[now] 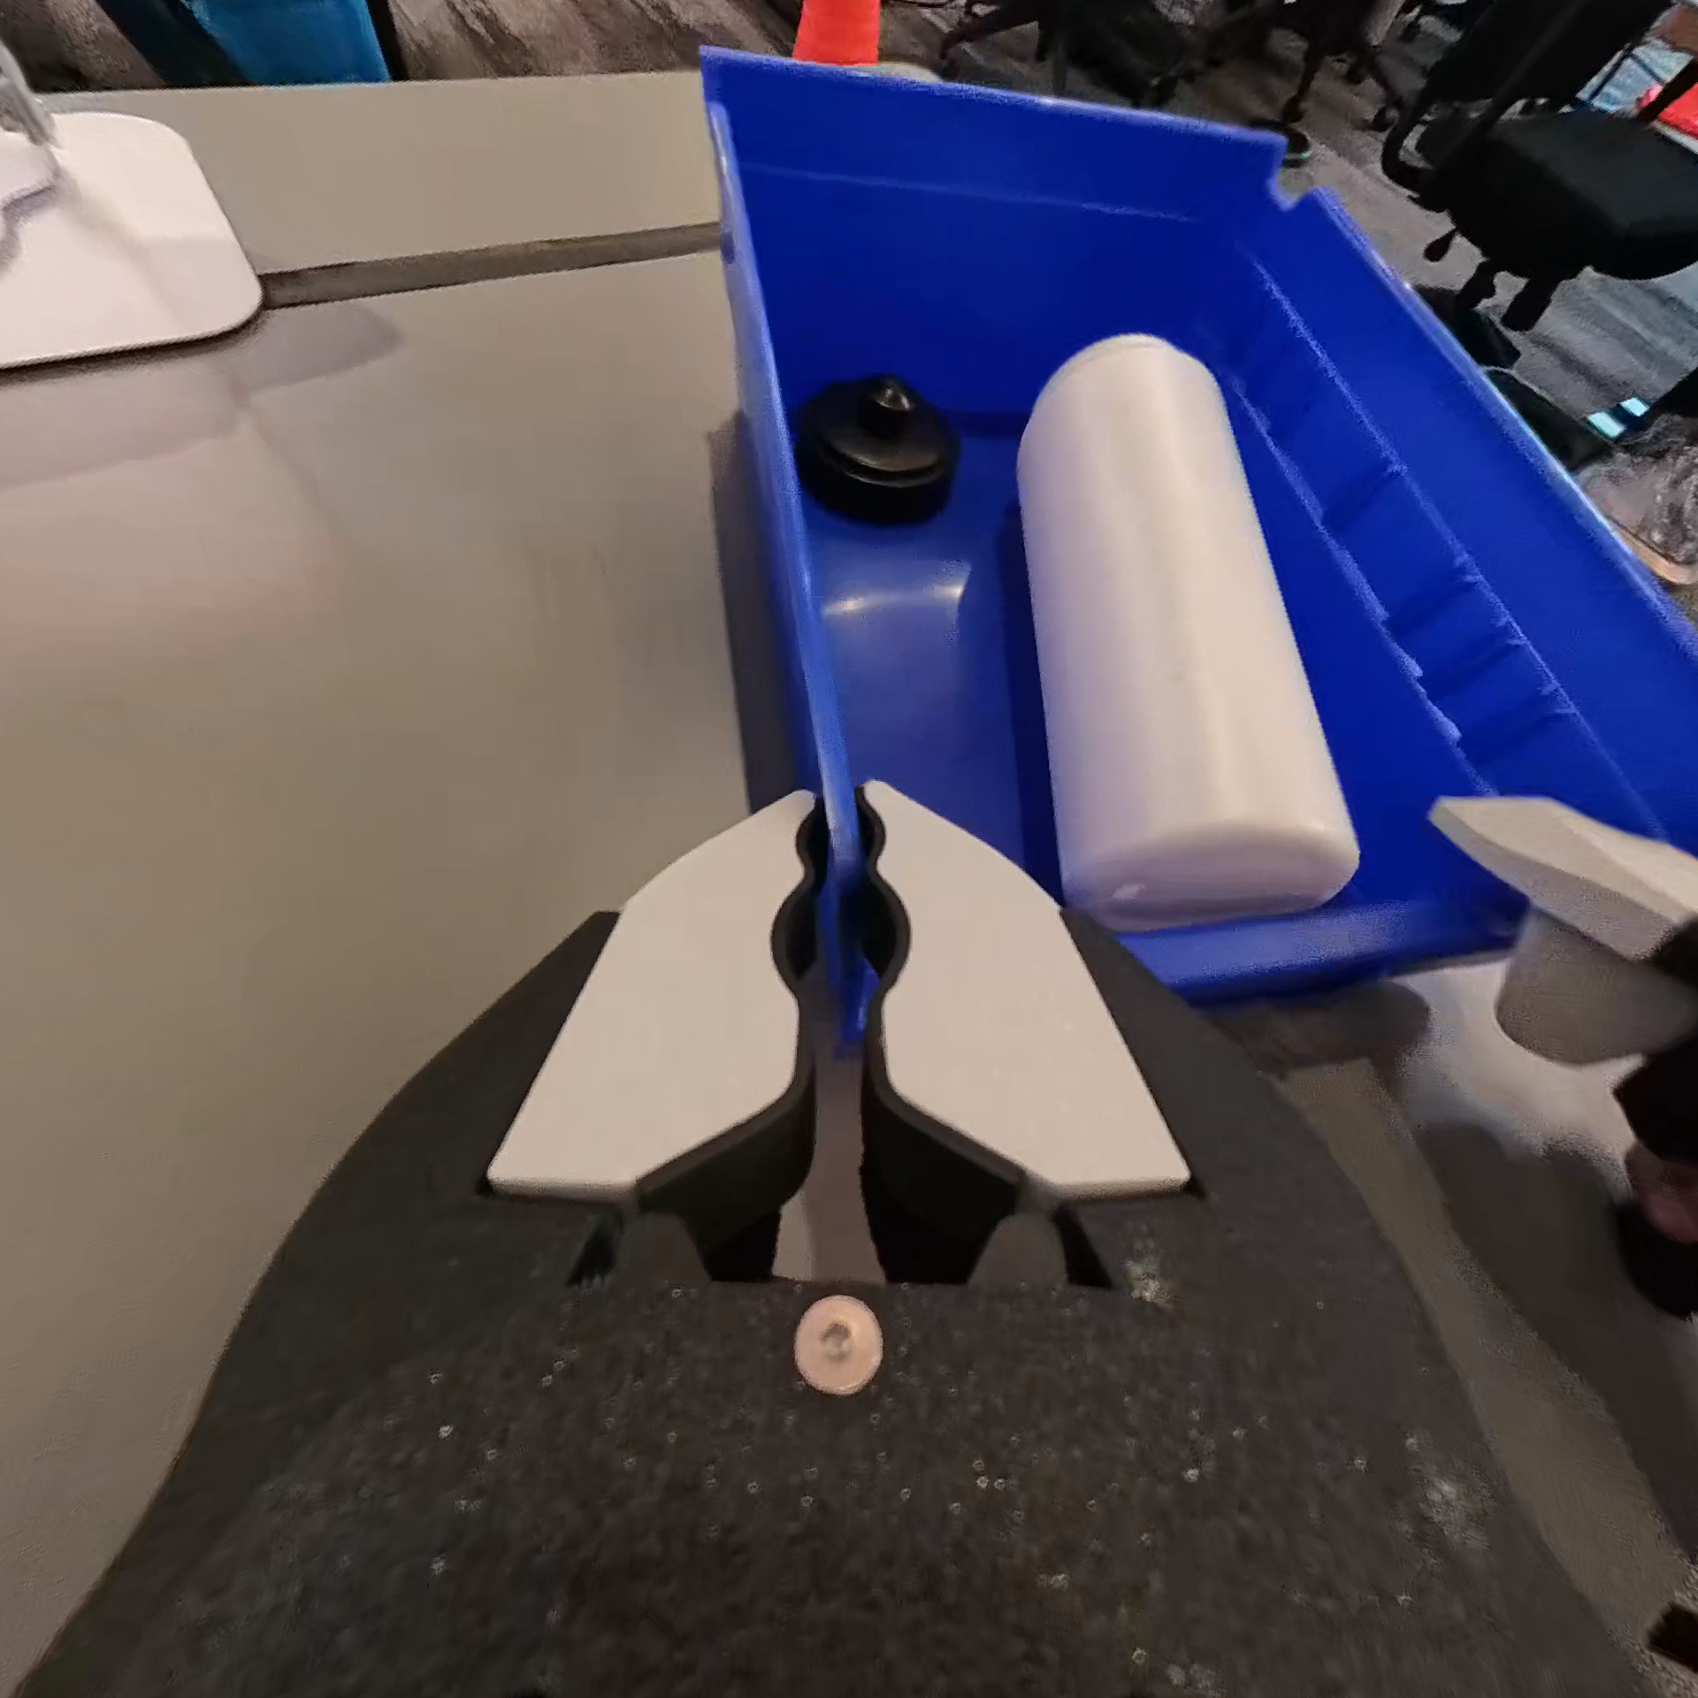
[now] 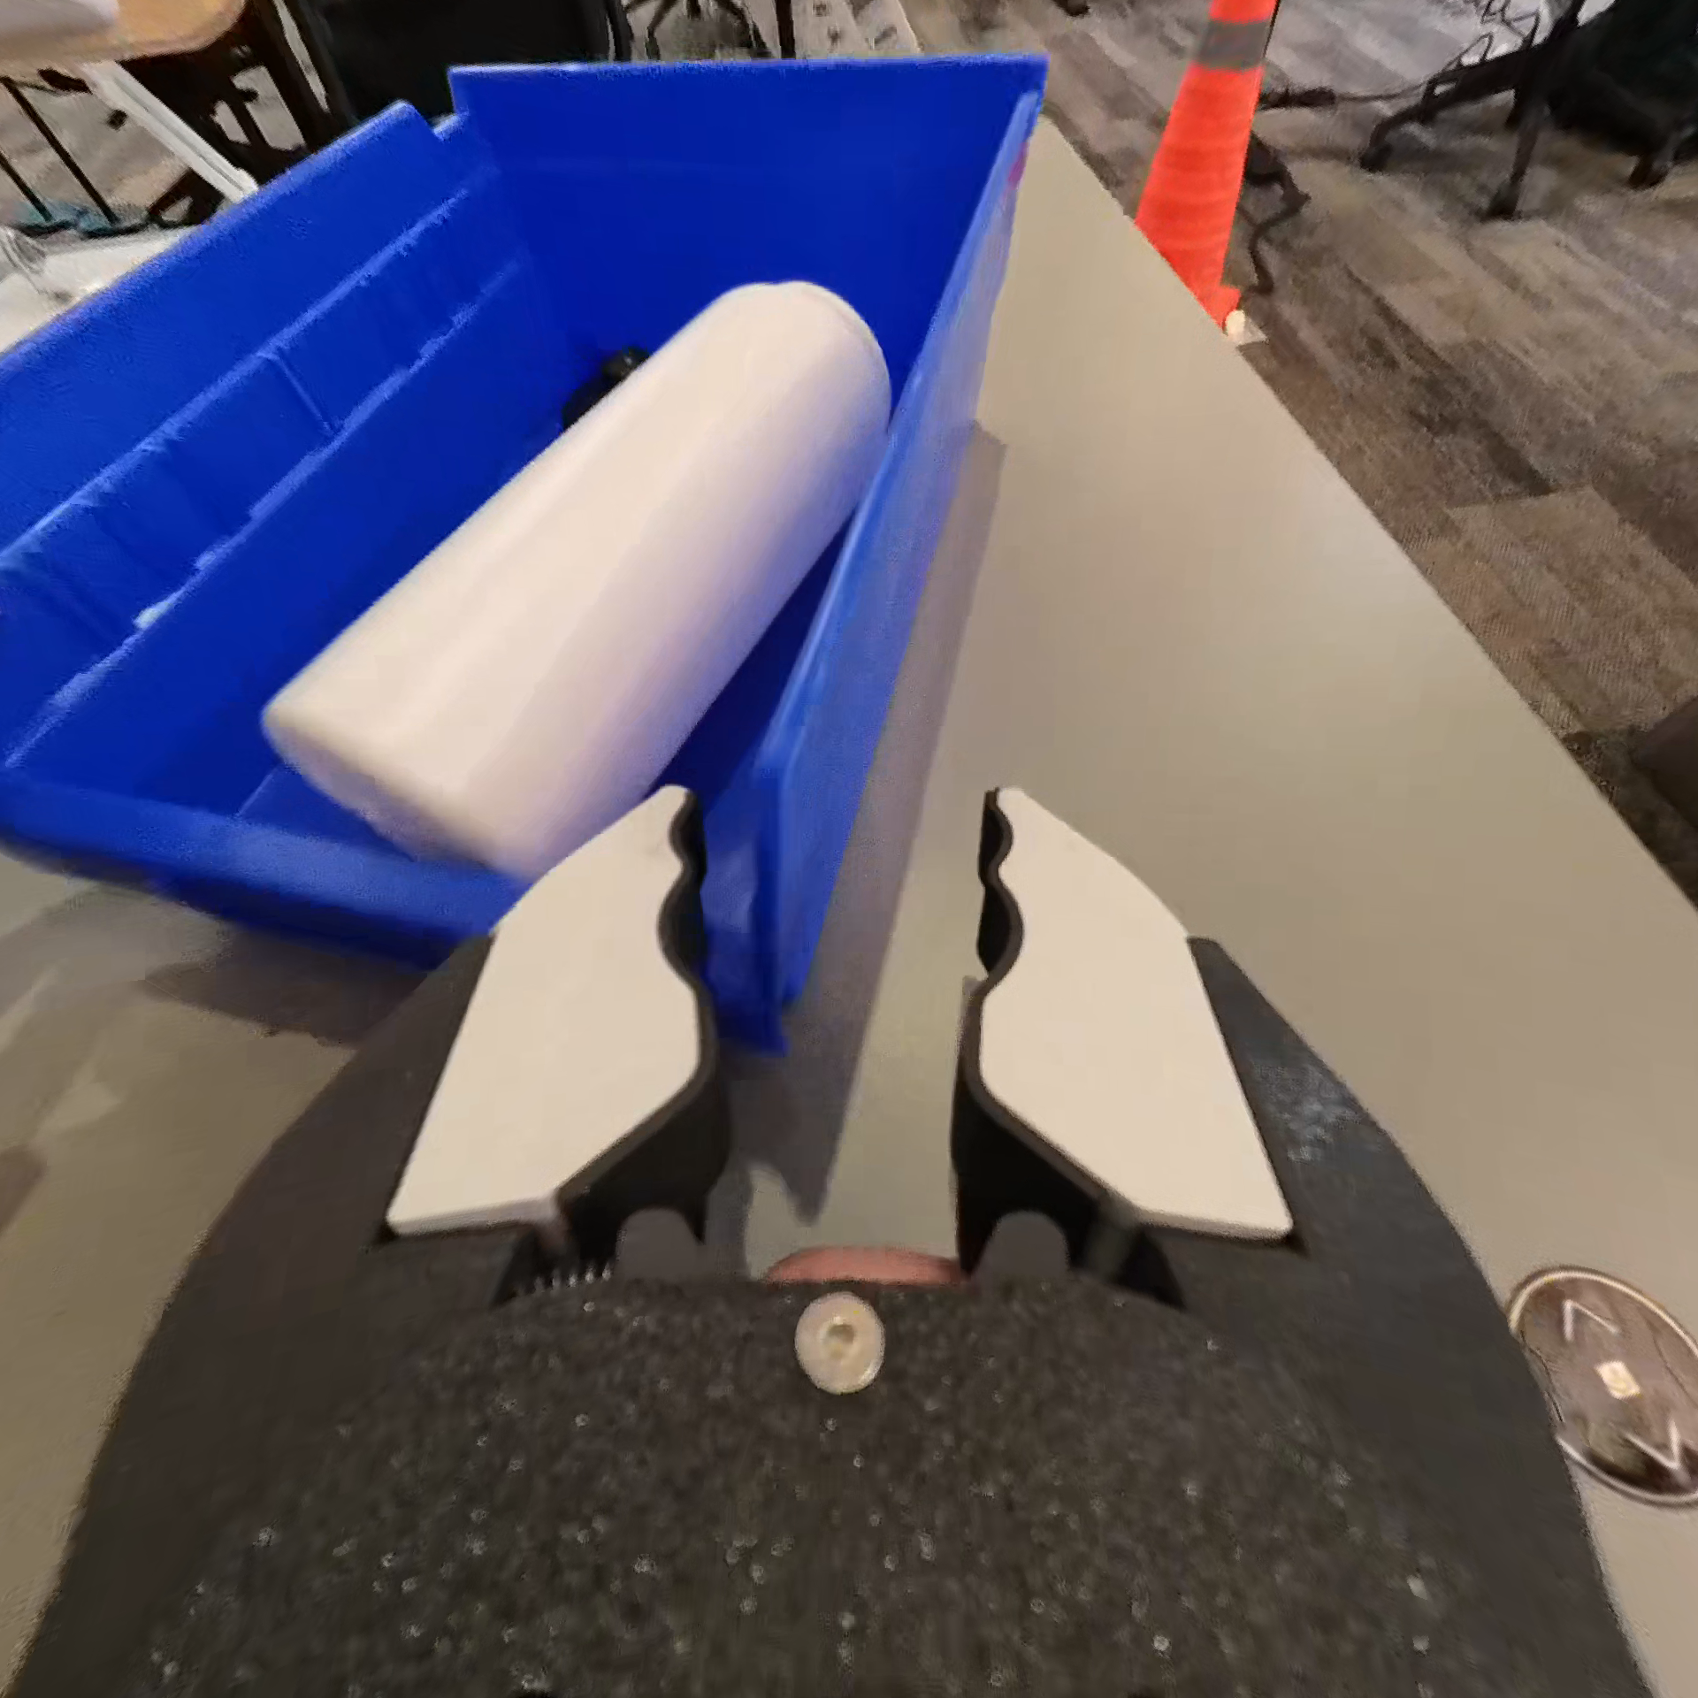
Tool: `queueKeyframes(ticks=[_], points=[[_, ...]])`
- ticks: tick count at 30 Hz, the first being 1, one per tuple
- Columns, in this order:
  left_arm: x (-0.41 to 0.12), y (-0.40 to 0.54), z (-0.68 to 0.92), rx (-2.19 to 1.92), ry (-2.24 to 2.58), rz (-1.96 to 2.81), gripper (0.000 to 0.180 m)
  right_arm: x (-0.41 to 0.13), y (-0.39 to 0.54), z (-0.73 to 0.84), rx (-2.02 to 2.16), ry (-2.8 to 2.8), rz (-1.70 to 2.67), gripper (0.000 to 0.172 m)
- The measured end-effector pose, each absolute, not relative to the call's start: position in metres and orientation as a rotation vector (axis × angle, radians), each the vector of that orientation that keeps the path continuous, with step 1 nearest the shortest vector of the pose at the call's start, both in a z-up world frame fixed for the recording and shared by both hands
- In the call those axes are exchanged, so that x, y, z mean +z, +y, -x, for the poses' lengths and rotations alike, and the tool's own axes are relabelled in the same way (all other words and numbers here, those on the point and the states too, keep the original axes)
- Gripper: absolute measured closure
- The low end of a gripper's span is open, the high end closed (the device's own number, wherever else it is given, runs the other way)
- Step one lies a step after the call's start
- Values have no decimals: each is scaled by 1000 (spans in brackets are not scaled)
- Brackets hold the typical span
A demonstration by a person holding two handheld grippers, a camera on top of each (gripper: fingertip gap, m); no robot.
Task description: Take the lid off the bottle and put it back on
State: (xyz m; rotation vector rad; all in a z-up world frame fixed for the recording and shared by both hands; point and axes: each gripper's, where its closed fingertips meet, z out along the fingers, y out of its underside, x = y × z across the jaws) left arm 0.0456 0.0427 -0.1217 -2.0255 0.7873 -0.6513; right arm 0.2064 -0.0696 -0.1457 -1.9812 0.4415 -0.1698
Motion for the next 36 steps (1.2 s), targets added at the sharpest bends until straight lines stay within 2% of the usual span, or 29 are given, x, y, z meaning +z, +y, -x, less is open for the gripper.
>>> queueKeyframes(ticks=[1,2,3,5,6,10,17,22,31,32,35,36], points=[[-122,39,-41,-658,800,2018,177,-144,-67,-200,-136,410,1980,107],[-122,35,-36,-658,810,2012,177,-141,-62,-191,-75,382,1960,109],[-122,32,-29,-649,813,2008,176,-138,-58,-178,8,339,1948,125],[-121,31,-14,-618,804,1997,176,-135,-57,-172,27,363,1950,138],[-121,31,-5,-605,796,1990,176,-131,-58,-172,5,389,1941,159],[-119,26,39,-499,770,1959,176,-128,-46,-142,-83,297,1976,165],[-98,56,164,-346,573,1937,176,-102,9,-28,-6,84,1887,165],[-86,94,248,-231,413,1918,178,-111,48,62,95,-32,1910,161],[-122,111,288,-337,385,2001,175,-127,85,106,117,-143,1921,158],[-121,106,285,-409,405,2007,169,-128,83,107,143,-177,1917,156],[-106,84,287,-608,419,2004,119,-124,63,107,268,-258,1926,141],[-96,78,294,-651,416,1979,113,-119,53,106,304,-281,1911,136]])
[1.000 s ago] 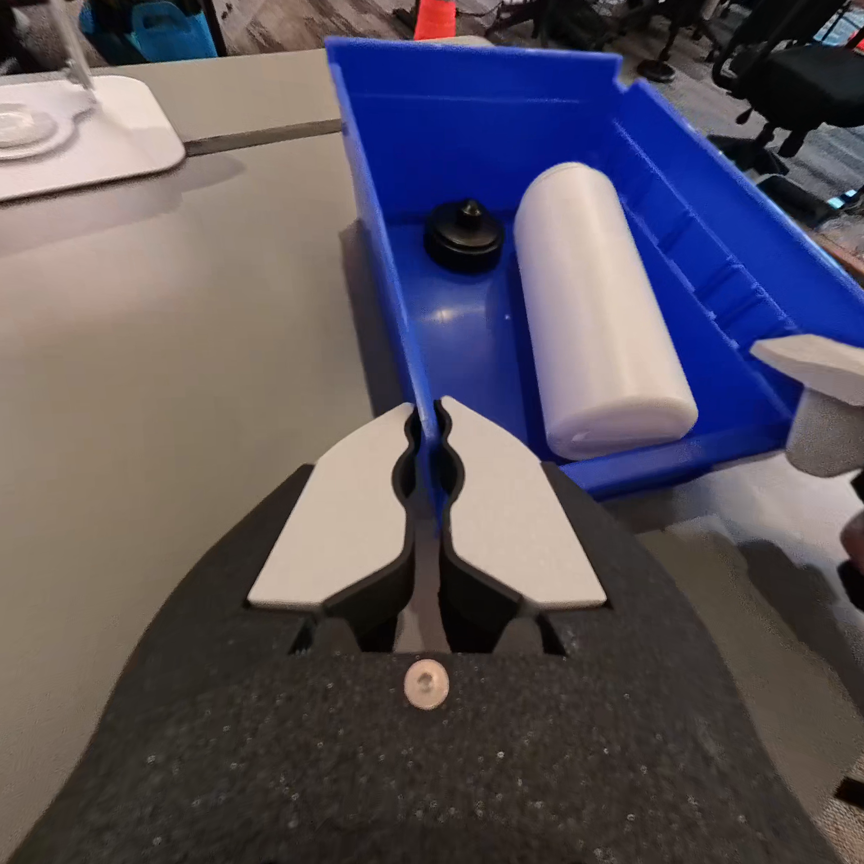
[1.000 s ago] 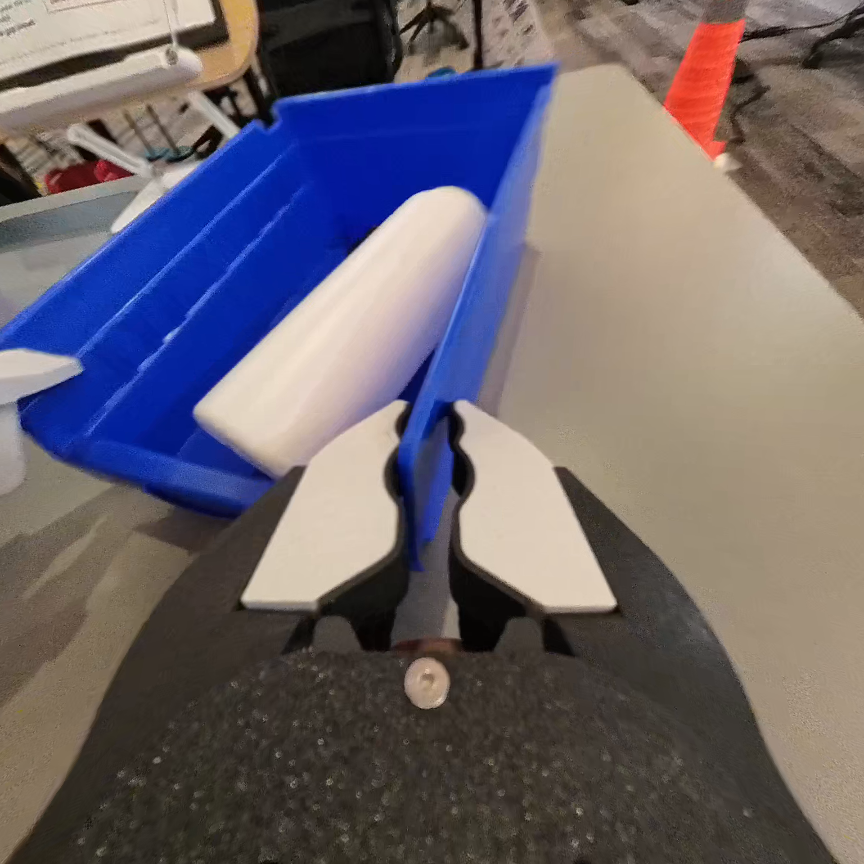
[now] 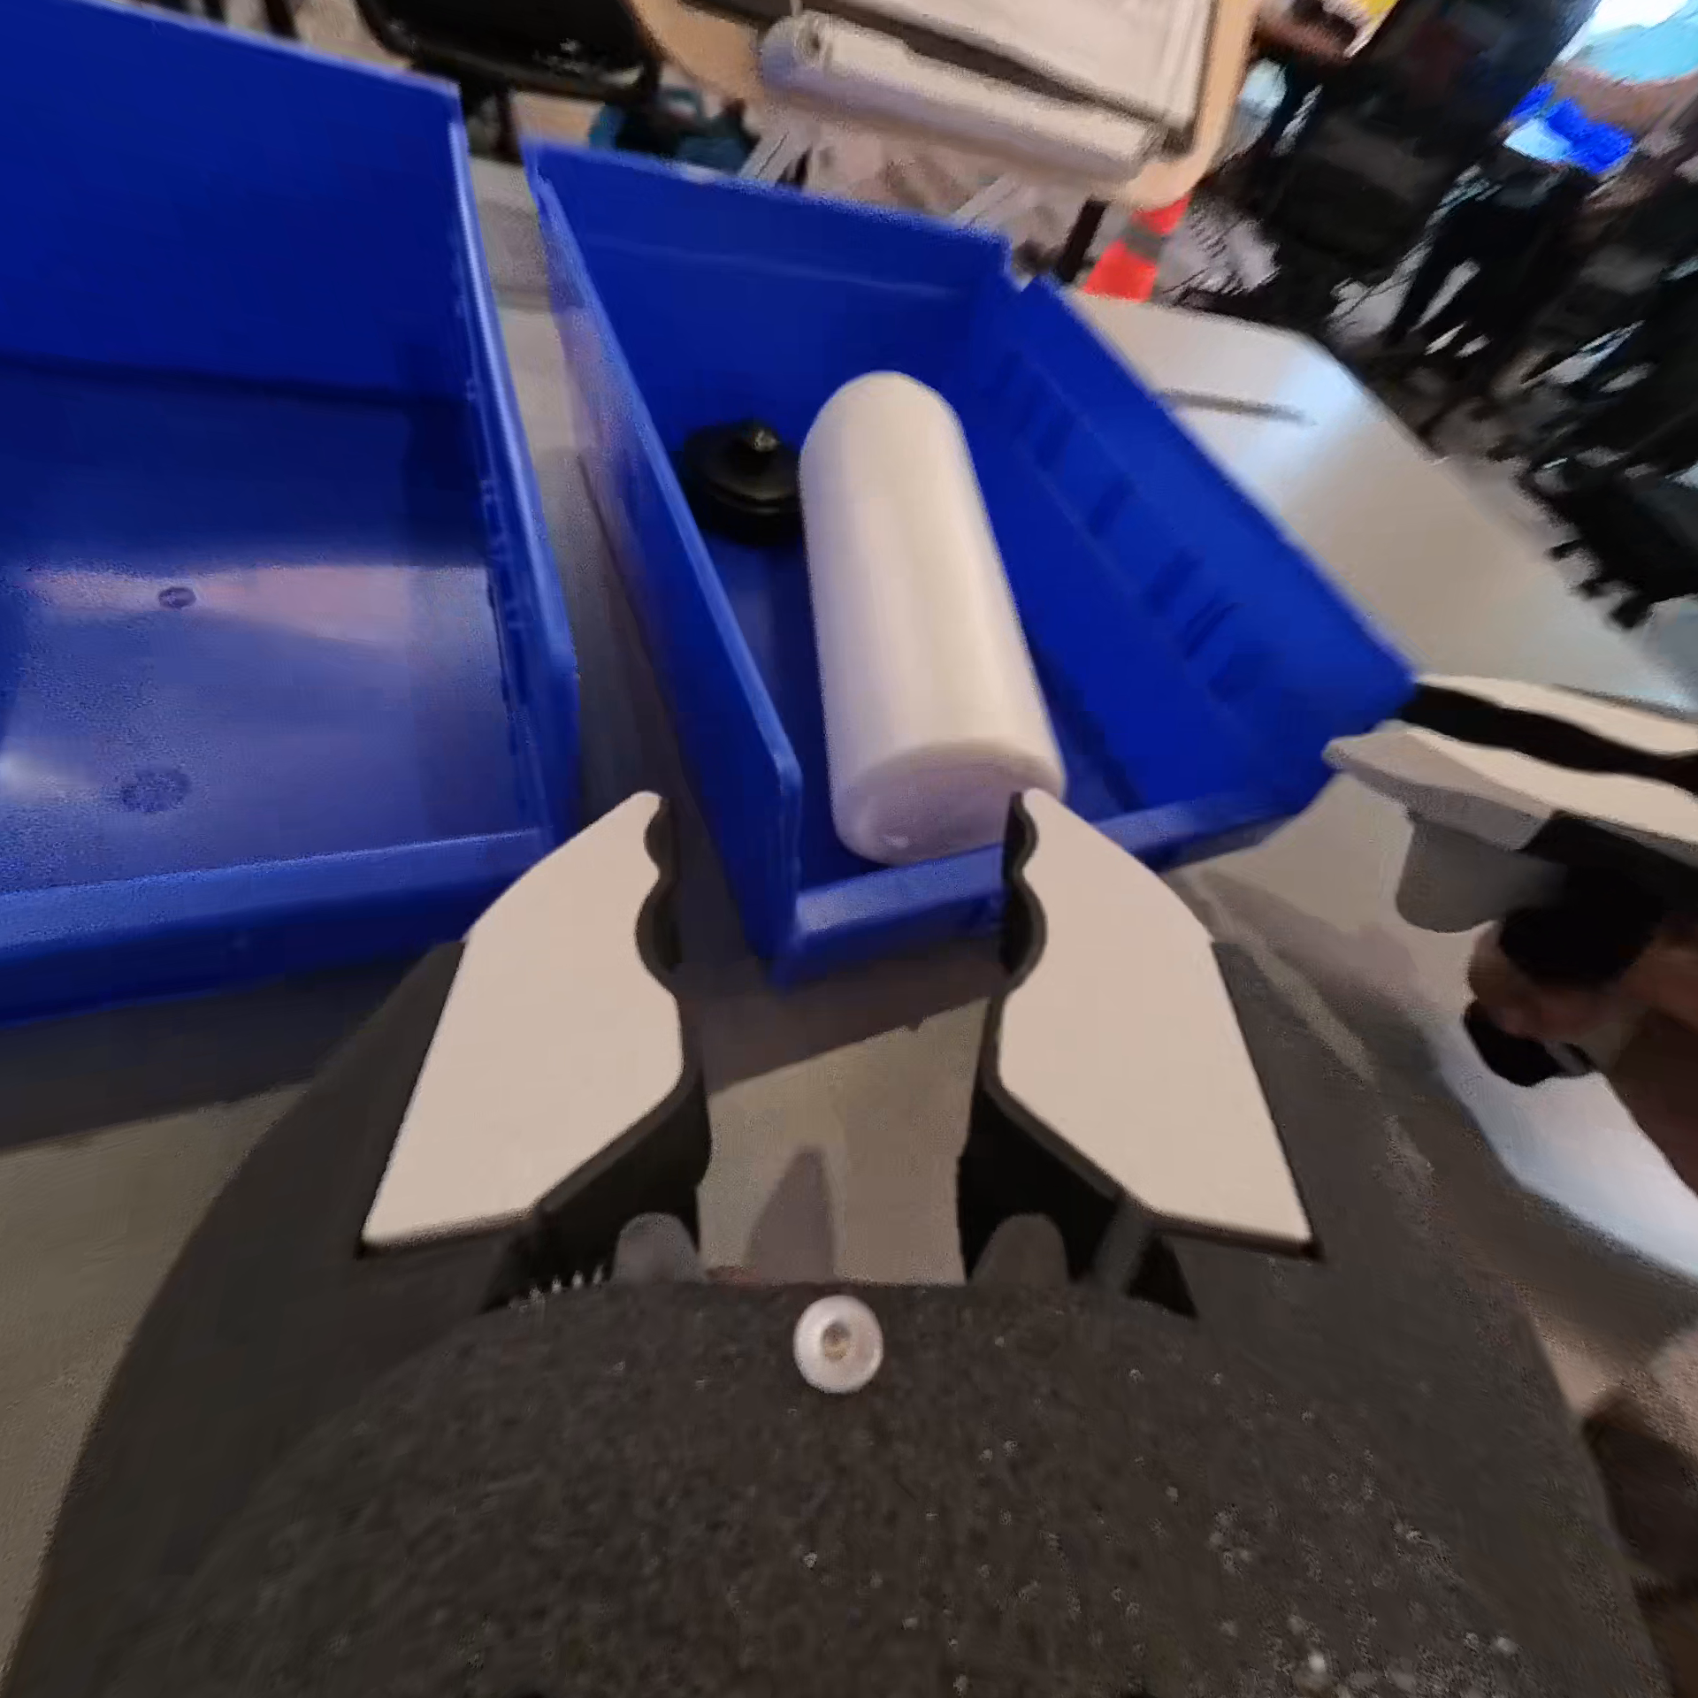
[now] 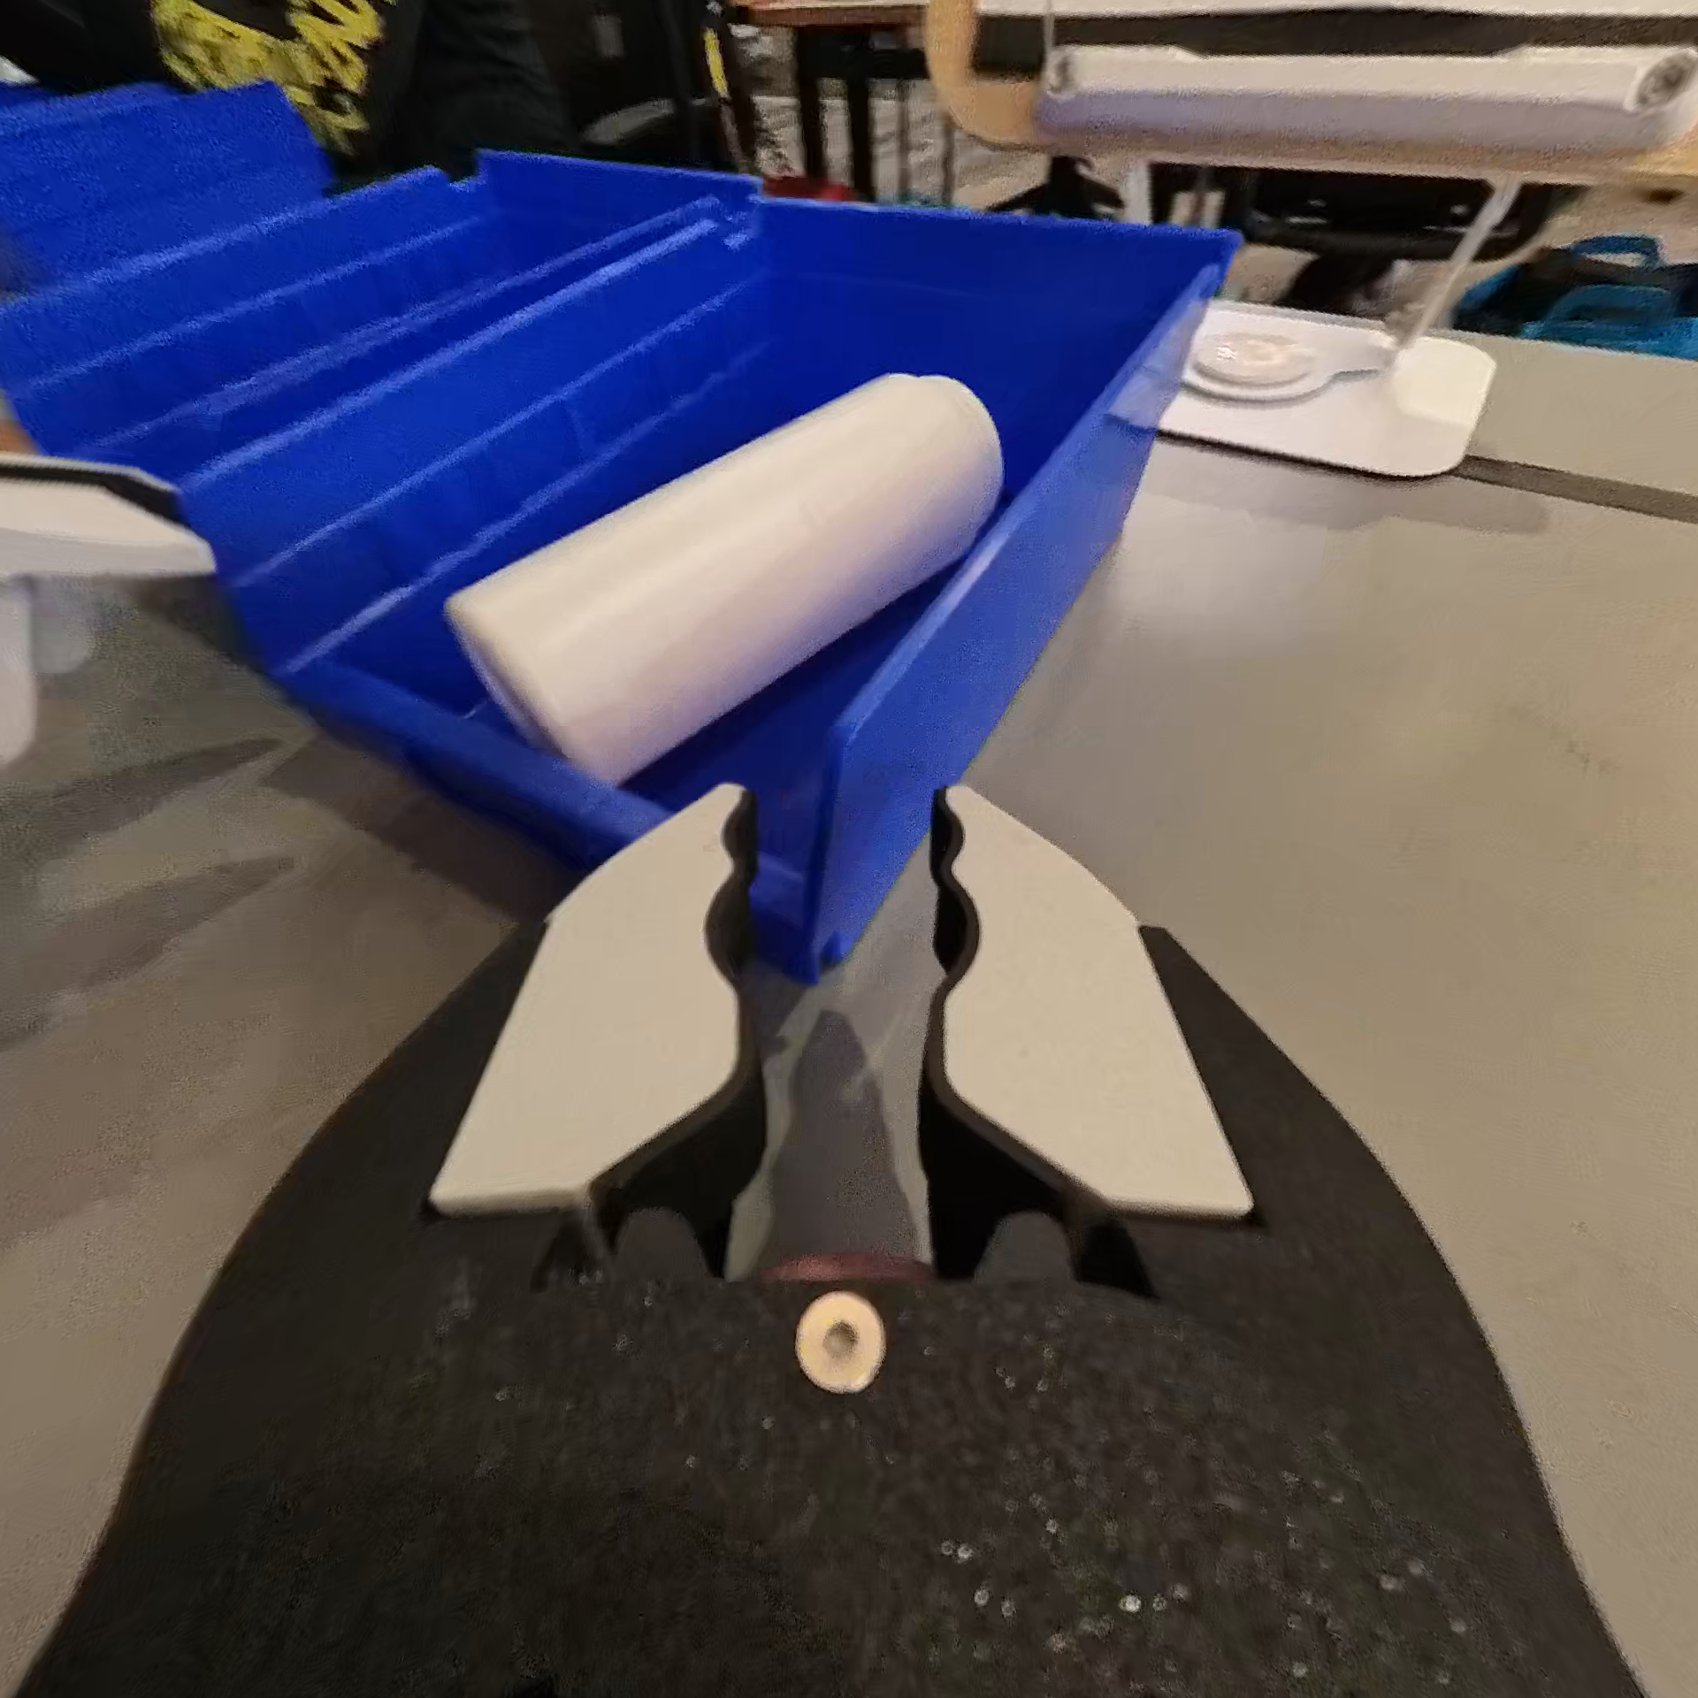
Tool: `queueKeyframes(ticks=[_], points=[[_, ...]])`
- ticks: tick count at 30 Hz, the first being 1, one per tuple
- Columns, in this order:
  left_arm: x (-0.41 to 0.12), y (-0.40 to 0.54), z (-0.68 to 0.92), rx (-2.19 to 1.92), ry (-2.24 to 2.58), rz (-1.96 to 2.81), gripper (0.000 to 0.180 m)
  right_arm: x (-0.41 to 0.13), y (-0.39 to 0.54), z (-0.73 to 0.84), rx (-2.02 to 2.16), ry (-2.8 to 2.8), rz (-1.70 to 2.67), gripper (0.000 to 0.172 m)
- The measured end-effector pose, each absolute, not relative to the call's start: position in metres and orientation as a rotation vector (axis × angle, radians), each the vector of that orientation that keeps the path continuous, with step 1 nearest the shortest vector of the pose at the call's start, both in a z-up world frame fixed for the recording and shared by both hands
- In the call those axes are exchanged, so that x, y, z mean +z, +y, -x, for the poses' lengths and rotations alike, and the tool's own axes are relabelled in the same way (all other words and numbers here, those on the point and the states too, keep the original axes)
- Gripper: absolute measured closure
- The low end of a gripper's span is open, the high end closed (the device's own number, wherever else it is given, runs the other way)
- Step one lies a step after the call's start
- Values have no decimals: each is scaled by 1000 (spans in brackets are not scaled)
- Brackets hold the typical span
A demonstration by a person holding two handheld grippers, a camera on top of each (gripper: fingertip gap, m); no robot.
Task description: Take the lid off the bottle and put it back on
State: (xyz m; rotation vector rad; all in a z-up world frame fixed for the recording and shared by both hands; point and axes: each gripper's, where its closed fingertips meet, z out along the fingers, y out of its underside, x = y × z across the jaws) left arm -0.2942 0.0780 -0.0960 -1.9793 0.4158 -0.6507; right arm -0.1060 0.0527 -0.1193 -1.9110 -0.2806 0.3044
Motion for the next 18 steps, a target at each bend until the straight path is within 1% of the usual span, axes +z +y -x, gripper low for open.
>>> queueKeyframes(ticks=[3,5,9,12,13,14,15,18], points=[[-69,82,349,-617,330,1920,114,-104,18,113,419,-394,1841,131],[-66,101,398,-539,263,1947,115,-102,-2,123,470,-451,1815,131],[-94,163,497,-176,175,2059,112,-112,-26,166,579,-556,1830,130],[-118,196,524,-89,141,2138,112,-124,-38,199,598,-684,1863,130],[-123,203,527,-92,126,2145,121,-125,-40,206,595,-711,1870,130],[-125,206,525,-129,126,2147,140,-125,-42,212,596,-732,1870,129],[-126,206,520,-191,127,2141,171,-124,-43,217,596,-746,1867,128],[-126,192,510,-278,114,2128,178,-118,-38,224,576,-736,1871,123]])
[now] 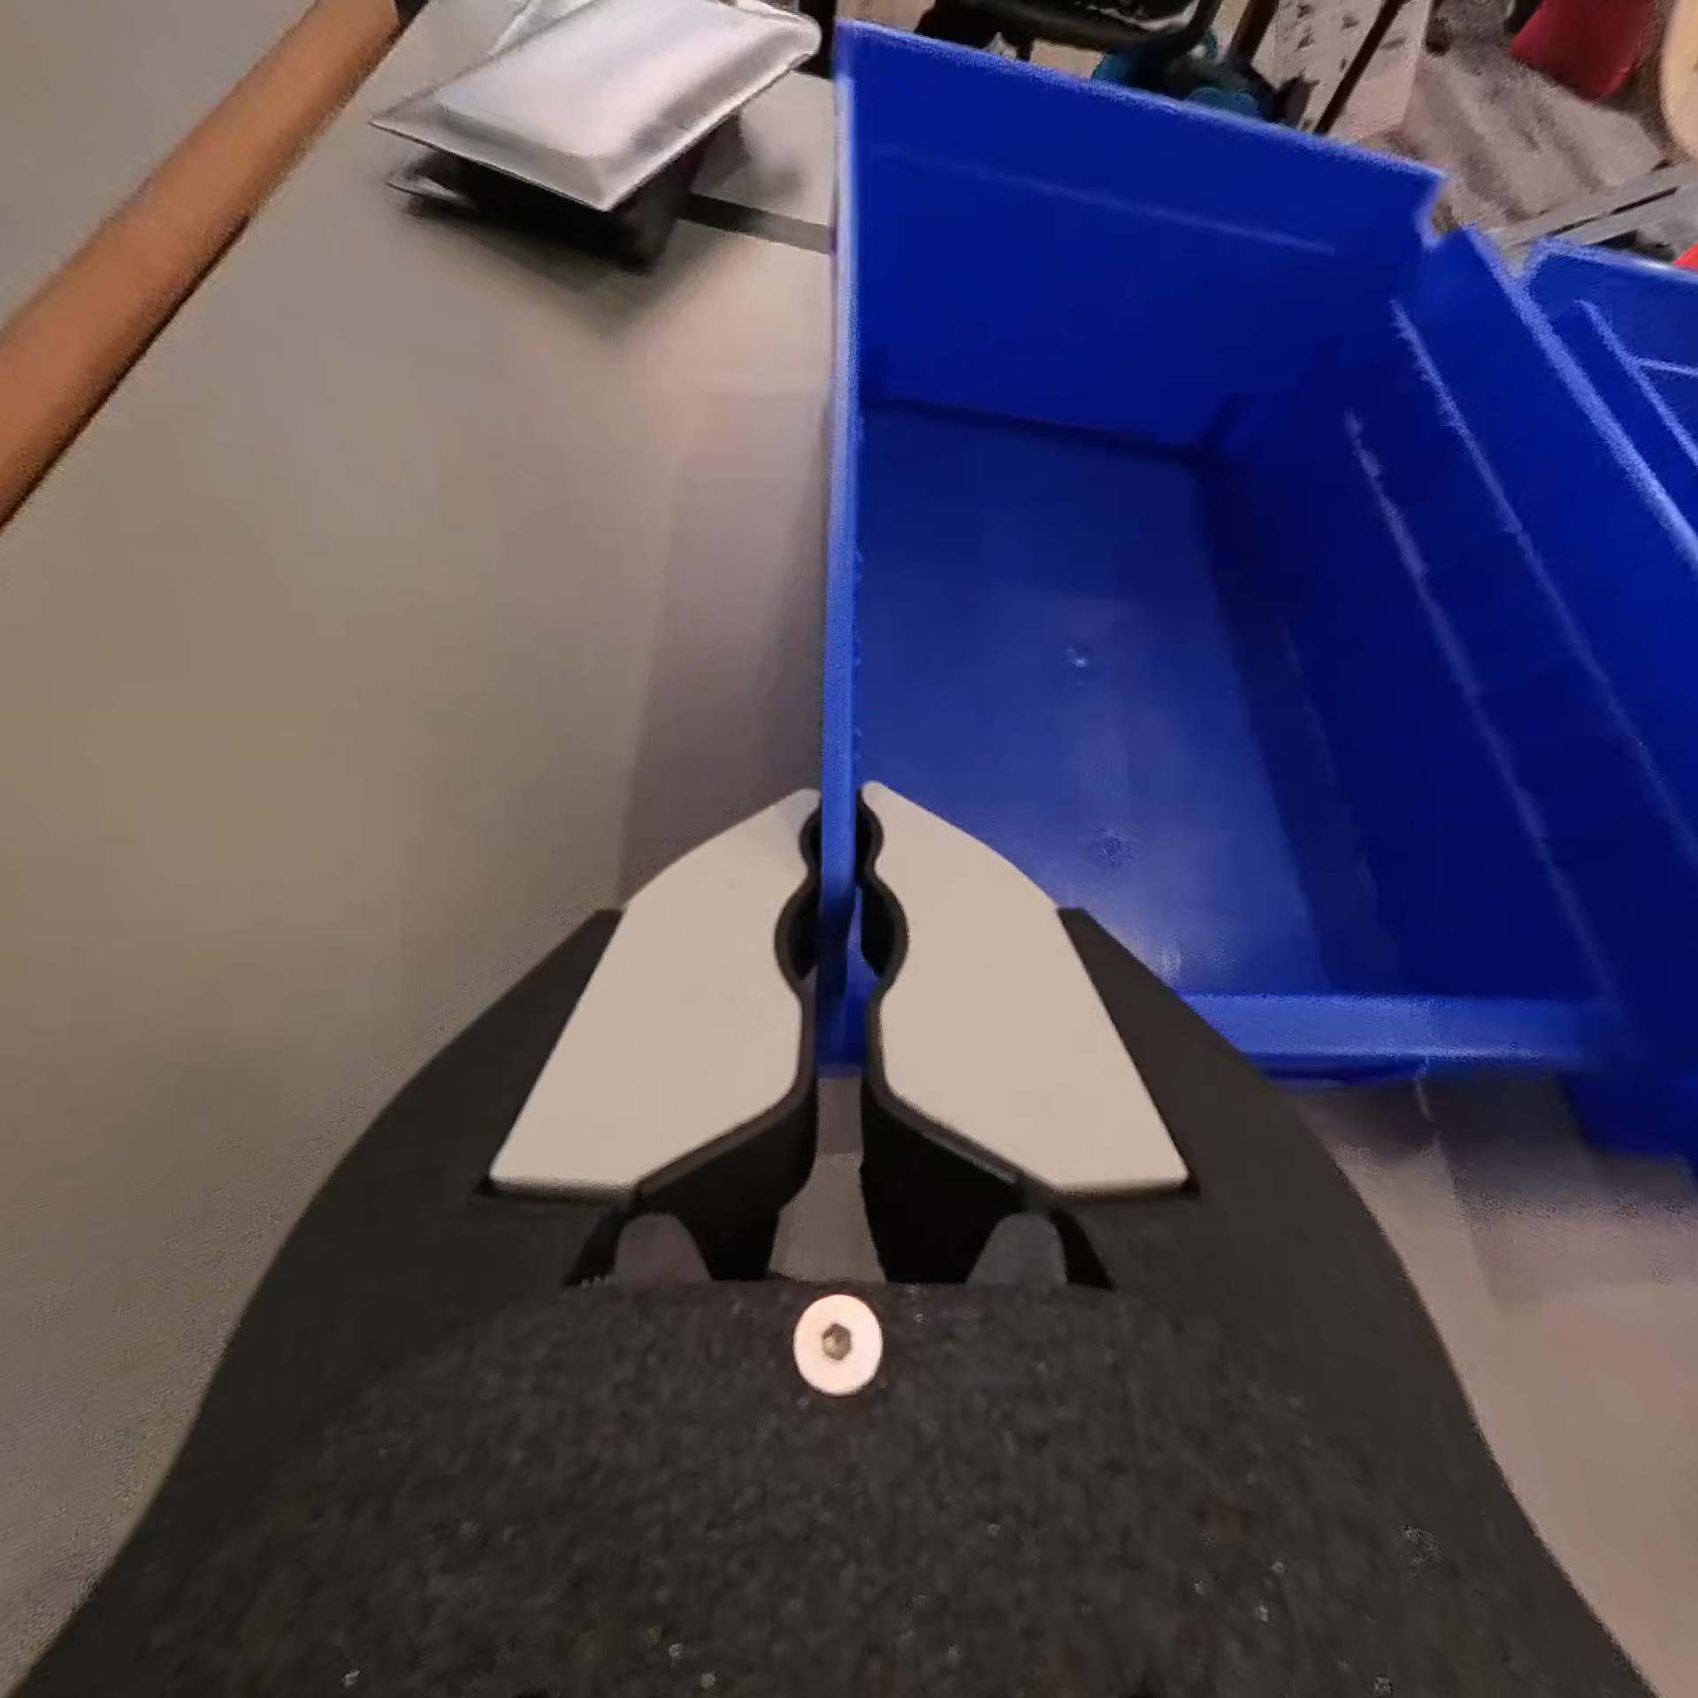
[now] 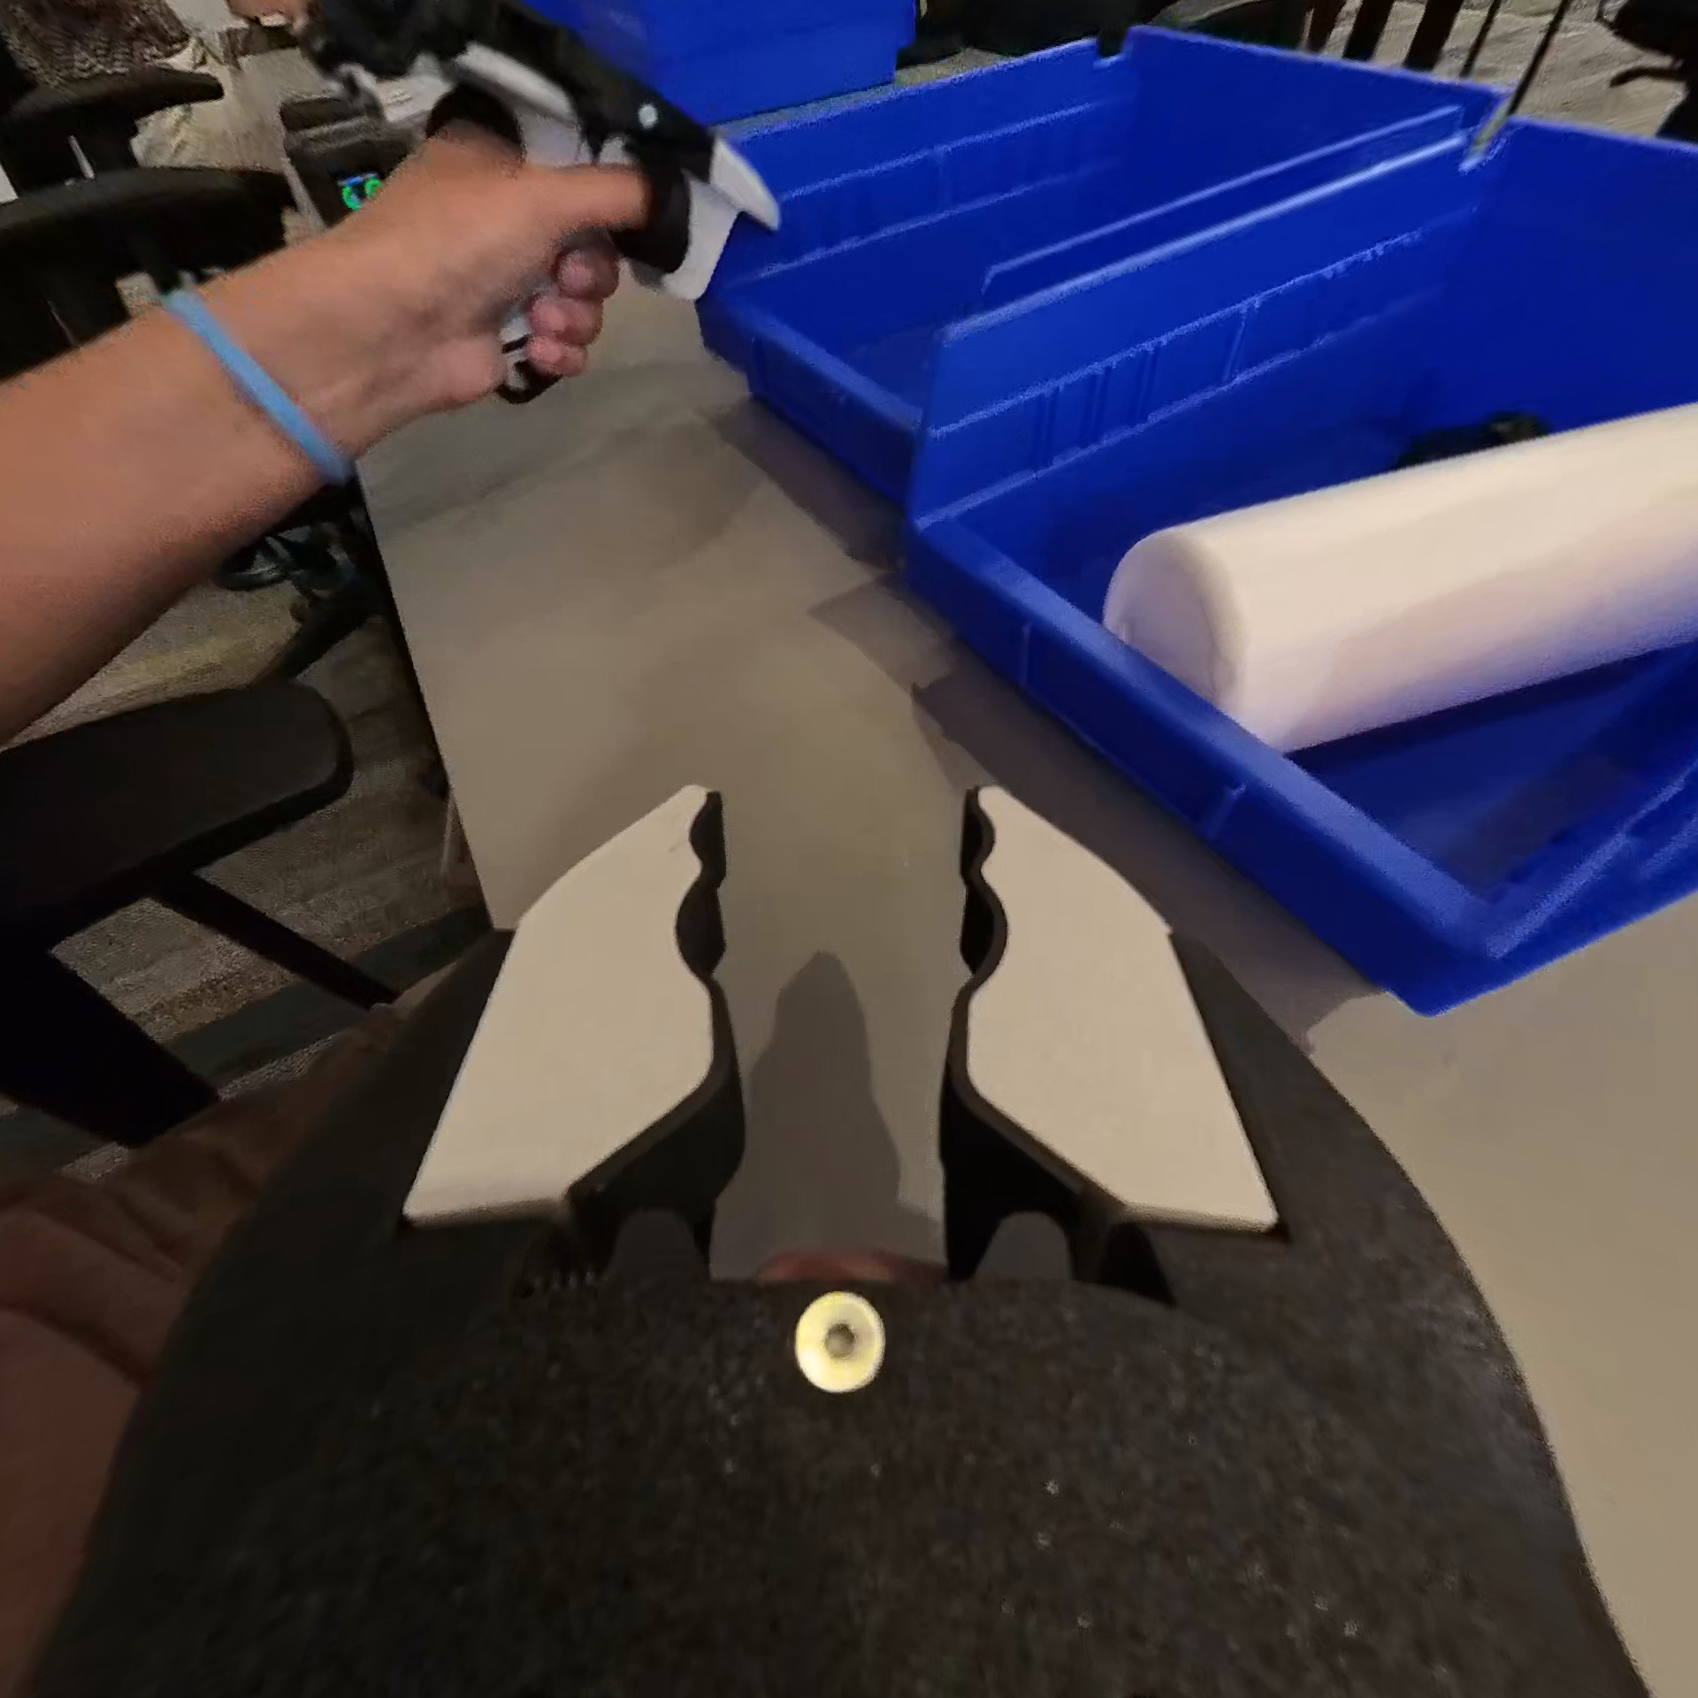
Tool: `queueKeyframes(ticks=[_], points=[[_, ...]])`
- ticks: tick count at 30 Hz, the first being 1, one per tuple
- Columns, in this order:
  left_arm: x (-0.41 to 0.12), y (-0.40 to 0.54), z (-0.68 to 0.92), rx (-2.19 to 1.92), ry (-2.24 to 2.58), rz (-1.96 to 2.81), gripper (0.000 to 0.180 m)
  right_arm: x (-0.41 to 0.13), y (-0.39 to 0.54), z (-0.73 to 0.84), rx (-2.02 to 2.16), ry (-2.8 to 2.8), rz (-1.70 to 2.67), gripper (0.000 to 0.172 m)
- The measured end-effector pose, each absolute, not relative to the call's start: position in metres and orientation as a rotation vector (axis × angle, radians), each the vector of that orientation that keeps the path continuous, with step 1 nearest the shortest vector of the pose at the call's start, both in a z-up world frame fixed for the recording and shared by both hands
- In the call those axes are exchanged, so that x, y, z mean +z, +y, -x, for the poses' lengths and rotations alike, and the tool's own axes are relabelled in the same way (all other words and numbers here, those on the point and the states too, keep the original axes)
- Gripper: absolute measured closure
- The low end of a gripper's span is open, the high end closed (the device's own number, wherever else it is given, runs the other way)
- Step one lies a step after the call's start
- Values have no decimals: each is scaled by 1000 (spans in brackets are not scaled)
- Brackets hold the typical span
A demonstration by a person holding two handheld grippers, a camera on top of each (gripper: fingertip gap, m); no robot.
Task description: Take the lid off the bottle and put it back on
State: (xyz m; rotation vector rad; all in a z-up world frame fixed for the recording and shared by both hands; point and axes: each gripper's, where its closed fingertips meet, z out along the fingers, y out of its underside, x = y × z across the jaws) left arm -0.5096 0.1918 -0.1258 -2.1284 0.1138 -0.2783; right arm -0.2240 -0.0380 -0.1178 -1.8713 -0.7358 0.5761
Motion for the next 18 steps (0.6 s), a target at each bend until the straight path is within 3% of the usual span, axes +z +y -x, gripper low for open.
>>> queueKeyframes(ticks=[6,13,17,18], points=[[-126,127,524,-155,-57,2121,178,-110,1,227,467,-552,1921,104],[-126,43,533,-35,-169,2092,178,-114,24,309,533,-559,1971,106],[-126,11,532,-31,-190,2082,177,-133,34,346,493,-554,2034,121],[-126,6,531,-34,-192,2081,177,-135,37,351,482,-547,2039,134]])
